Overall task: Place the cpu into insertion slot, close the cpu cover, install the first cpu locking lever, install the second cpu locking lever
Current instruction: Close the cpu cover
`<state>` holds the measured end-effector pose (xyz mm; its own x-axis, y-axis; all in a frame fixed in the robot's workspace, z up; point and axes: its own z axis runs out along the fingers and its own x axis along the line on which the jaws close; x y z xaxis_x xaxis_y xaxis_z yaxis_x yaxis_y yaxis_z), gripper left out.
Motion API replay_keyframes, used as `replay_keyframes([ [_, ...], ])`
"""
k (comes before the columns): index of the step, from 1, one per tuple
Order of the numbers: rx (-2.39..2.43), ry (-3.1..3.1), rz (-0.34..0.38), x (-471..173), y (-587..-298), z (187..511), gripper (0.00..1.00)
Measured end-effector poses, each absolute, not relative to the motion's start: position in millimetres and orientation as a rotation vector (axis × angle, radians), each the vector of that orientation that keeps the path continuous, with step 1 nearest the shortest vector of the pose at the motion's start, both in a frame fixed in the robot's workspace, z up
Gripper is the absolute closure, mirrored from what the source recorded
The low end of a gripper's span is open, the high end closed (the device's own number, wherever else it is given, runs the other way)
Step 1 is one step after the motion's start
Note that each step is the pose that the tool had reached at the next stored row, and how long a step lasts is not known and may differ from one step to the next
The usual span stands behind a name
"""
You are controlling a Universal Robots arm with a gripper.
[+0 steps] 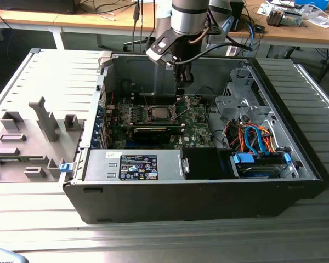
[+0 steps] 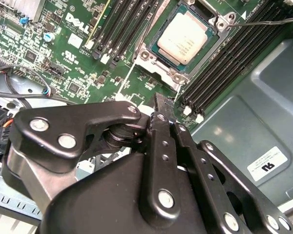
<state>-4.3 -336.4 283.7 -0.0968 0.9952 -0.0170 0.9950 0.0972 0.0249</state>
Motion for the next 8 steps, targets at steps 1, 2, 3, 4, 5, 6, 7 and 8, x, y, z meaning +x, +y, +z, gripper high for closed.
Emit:
replay_keyframes([
  [1,2.091,2.305,0.011,-4.2,-336.4,283.7,0.89],
  [2,2.091,2.305,0.011,-4.1,-336.4,283.7,0.89],
  [3,2.091,2.305,0.011,-3.9,-336.4,283.6,0.89],
  [4,2.091,2.305,0.011,-3.8,-336.4,283.6,0.89],
  [5,2.091,2.305,0.011,-3.5,-336.4,283.5,0.89],
  [6,2.091,2.305,0.011,-2.9,-336.4,283.3,0.89],
  [7,2.091,2.305,0.011,-1.7,-336.4,283.0,0.89],
  [8,2.091,2.305,0.011,-1.2,-336.4,282.8,0.89],
])
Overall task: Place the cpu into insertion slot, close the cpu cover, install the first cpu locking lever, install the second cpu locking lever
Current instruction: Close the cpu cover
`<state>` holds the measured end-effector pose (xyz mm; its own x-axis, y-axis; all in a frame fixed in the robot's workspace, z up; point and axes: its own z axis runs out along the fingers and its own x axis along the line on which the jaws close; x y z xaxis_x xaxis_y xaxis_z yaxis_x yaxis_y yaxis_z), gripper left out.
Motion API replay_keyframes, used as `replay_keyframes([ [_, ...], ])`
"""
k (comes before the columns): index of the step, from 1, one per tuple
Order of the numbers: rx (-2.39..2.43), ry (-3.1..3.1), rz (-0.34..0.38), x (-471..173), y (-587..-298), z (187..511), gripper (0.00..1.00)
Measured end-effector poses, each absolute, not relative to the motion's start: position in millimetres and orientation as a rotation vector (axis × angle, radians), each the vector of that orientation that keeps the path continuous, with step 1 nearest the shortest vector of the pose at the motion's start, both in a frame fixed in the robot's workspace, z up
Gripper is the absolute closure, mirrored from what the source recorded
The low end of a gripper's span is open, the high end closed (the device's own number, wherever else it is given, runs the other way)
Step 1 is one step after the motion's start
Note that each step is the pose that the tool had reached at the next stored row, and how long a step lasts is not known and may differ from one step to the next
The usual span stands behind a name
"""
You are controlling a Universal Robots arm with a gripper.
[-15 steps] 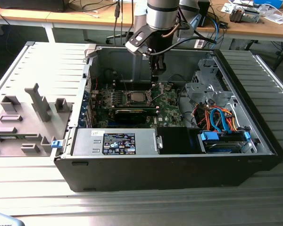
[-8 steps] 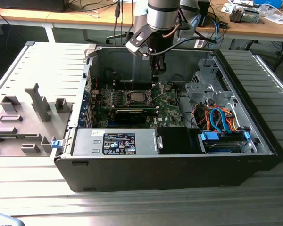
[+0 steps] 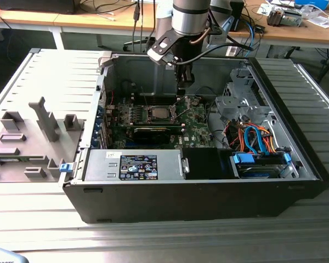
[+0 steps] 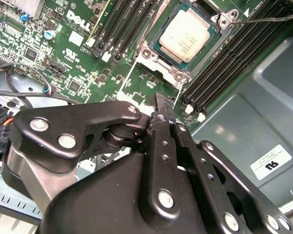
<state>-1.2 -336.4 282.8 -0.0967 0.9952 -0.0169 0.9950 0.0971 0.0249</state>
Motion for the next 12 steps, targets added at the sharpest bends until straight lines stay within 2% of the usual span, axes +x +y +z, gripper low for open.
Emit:
replay_keyframes([
  [12,2.091,2.305,0.011,1.7,-336.4,281.8,0.89],
])
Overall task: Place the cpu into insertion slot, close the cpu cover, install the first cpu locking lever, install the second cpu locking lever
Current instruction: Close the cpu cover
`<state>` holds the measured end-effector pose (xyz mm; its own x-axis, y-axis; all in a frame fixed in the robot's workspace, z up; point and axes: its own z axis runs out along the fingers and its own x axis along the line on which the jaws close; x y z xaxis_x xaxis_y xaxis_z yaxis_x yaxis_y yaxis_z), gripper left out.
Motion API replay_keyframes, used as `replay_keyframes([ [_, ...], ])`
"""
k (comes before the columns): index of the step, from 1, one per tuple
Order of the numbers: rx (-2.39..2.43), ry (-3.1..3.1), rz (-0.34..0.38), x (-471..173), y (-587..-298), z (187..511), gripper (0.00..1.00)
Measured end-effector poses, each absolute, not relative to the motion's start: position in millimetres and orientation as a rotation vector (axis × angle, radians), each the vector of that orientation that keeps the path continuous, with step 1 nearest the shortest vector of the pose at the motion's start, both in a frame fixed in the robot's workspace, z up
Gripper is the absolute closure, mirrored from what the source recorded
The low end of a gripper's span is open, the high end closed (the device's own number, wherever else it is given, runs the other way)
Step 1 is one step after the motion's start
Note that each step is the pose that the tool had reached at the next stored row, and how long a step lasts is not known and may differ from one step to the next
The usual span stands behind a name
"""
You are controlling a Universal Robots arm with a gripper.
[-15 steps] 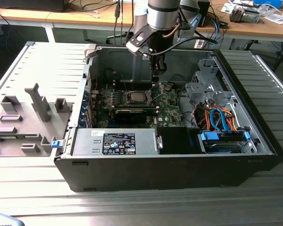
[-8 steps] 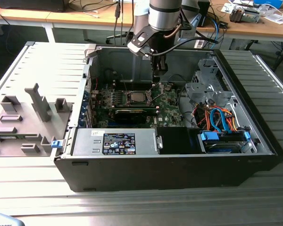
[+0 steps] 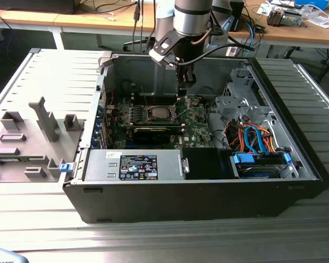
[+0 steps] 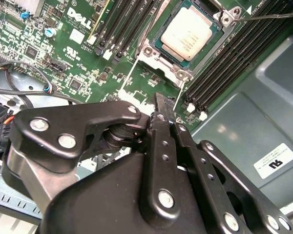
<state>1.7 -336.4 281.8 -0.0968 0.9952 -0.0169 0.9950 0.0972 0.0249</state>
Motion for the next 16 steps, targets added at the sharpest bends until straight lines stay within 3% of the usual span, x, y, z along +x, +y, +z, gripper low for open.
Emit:
replay_keyframes([
  [16,2.091,2.305,0.011,5.1,-336.4,280.2,0.89],
])
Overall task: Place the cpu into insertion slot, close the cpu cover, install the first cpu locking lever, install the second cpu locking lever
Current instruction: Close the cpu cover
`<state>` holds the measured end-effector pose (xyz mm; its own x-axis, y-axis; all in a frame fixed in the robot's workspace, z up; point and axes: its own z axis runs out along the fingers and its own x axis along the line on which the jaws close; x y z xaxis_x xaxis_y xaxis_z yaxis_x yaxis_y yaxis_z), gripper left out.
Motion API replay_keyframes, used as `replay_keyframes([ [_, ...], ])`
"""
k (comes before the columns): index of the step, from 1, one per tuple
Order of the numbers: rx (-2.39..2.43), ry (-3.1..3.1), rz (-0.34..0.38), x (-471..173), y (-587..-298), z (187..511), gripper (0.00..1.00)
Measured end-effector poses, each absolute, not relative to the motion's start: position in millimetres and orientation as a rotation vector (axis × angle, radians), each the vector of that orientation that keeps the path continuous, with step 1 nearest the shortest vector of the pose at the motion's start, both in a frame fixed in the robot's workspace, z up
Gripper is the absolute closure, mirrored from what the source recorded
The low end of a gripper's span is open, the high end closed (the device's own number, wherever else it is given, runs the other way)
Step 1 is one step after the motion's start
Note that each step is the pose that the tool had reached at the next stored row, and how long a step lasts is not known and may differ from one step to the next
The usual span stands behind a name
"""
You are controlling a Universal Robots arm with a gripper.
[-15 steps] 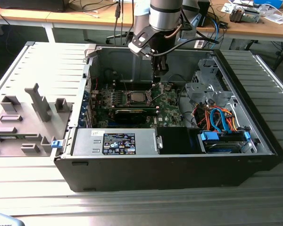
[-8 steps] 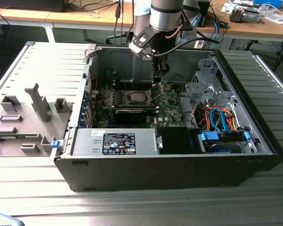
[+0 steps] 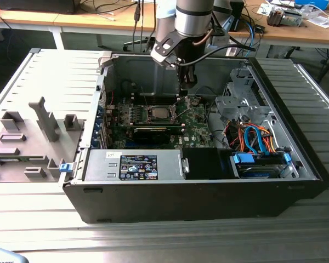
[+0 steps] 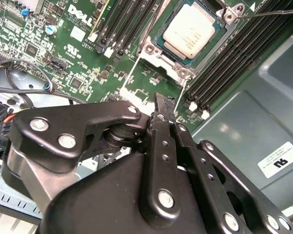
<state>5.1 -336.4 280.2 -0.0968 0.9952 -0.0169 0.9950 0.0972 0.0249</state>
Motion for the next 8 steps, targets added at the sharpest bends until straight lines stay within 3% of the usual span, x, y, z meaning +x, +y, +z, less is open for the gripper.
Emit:
replay_keyframes([
  [8,2.091,2.305,0.011,7.7,-336.4,279.4,0.89],
])
